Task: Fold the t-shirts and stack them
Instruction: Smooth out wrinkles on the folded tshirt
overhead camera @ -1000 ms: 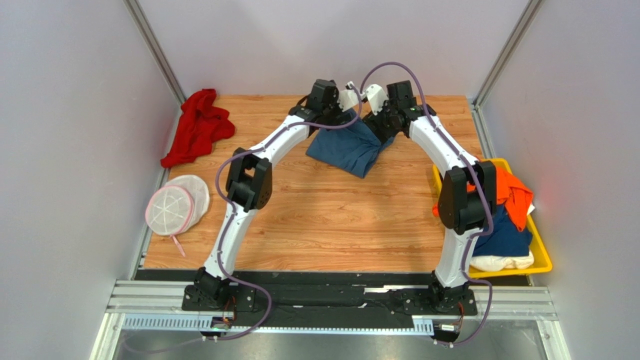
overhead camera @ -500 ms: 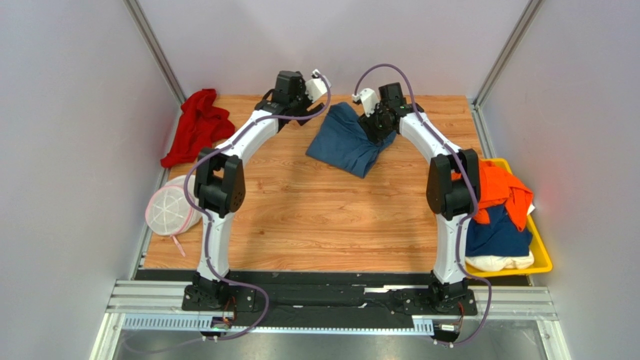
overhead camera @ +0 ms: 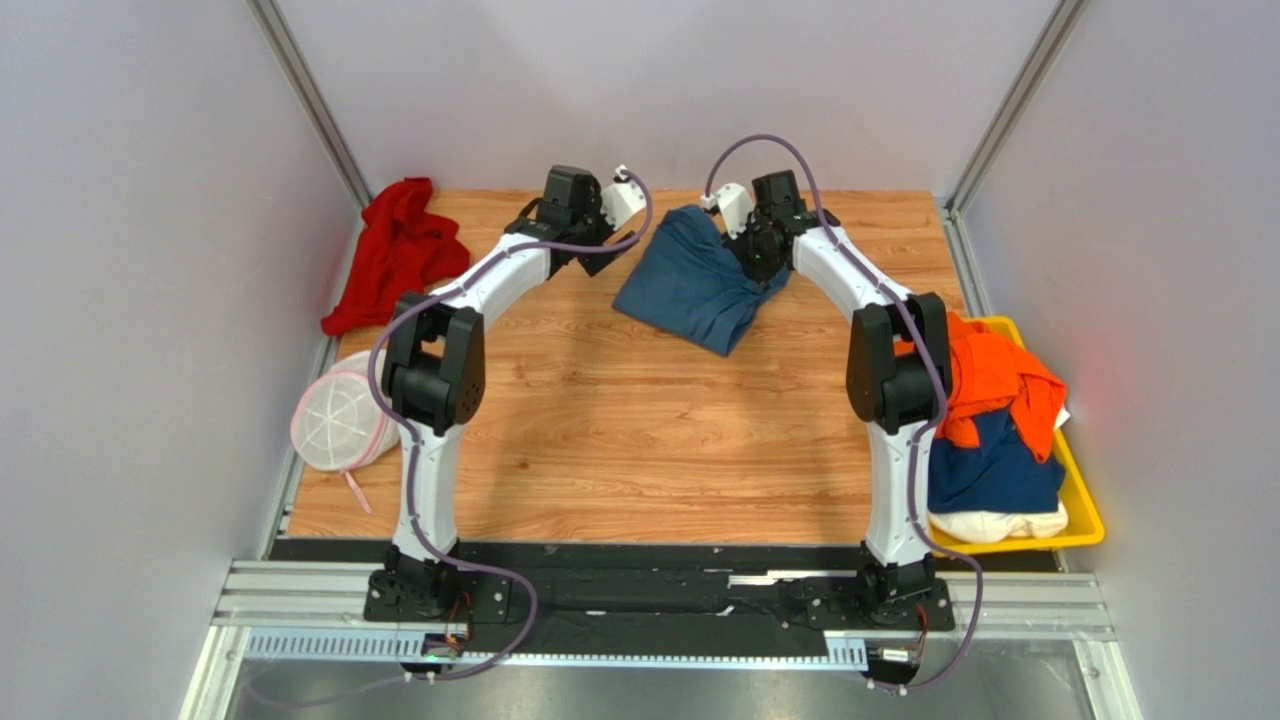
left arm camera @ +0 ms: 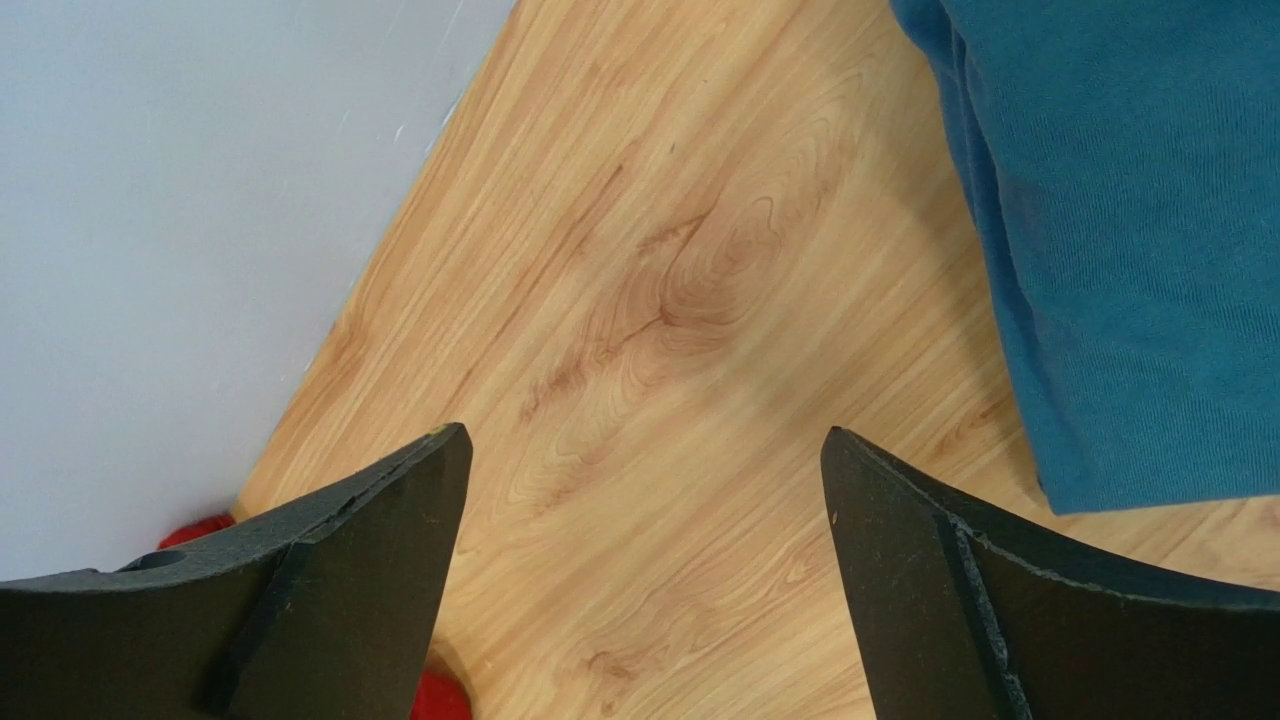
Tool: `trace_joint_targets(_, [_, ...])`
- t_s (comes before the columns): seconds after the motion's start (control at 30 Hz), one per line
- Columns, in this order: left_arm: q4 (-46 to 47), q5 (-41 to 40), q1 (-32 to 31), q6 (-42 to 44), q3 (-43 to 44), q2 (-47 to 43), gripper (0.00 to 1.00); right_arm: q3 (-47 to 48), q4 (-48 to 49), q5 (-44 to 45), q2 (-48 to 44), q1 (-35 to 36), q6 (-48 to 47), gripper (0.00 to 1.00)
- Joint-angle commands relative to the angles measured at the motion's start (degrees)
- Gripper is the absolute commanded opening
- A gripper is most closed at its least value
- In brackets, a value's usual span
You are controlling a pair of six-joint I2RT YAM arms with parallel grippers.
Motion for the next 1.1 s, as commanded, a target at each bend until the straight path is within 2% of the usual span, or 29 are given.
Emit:
trace_joint_targets(0.0, [2.1, 1.6, -0.1, -0.6, -0.8, -5.5, 0.96, 1.5, 2.4, 2.7, -1.9, -0.8, -2.7, 0.06])
trace_joint_targets(0.43, [1.4, 3.1, -0.1, -0.8, -3.7, -6.5, 0.95, 6.0, 2.6, 5.4, 3.9, -2.6, -5.5, 0.09])
trace_joint_targets(0.53, [1.1, 3.6, -0.3, -0.7, -4.3, -6.7, 0.94, 6.7, 2.8, 5.9, 6.1, -2.6, -5.6, 0.15])
trace_joint_targets(0.67, [0.9, 3.9, -0.4, -0.5, -5.3, -7.3, 0.94, 7.0, 3.6, 6.4, 8.3, -2.6, -5.8, 0.31])
trace_joint_targets(0.87, [-0.5, 4.6, -1.4, -0.5, -5.7, -8.0, 0.94, 6.4, 5.3, 9.9, 8.3, -2.6, -5.4, 0.47])
trace_joint_targets(1.07, [-2.7, 5.8, -3.2, -1.1, -5.0, -9.1, 0.94, 5.2, 5.6, 10.3, 5.2, -2.6, -4.2, 0.54])
